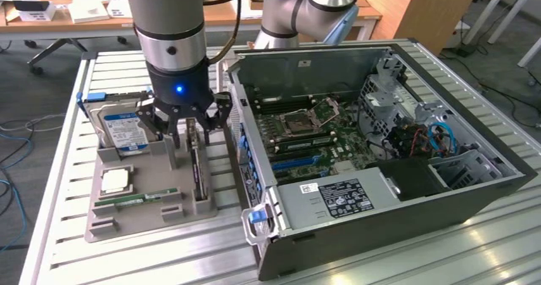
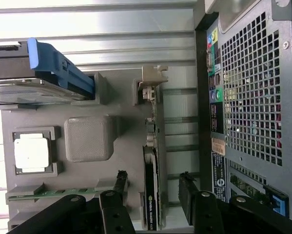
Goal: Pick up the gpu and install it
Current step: 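Pick up the gpu and move the gpu toward the slot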
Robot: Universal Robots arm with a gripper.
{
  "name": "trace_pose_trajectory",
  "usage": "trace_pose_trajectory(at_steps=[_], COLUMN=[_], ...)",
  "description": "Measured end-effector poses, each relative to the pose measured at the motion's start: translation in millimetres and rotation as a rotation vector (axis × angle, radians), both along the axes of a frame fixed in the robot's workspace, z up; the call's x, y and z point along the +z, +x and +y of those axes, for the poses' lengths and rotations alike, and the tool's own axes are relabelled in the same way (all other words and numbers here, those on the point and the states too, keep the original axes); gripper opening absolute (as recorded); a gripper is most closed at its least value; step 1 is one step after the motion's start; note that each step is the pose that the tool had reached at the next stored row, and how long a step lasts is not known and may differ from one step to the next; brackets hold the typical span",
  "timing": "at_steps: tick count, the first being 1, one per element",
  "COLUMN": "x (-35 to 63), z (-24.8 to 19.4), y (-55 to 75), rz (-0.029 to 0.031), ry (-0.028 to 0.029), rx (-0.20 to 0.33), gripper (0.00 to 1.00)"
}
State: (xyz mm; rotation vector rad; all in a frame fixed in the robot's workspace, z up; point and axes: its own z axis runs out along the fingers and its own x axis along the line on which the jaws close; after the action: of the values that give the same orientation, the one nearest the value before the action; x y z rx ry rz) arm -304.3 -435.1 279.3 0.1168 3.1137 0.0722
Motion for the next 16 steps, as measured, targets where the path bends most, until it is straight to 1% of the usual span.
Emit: trace_pose_trajectory(at_steps=[16], x=[-19.2], z=[0.0], y=[0.0], rz=[-0.0001], ry=[0.0], rx=[0.0], gripper=[0.55])
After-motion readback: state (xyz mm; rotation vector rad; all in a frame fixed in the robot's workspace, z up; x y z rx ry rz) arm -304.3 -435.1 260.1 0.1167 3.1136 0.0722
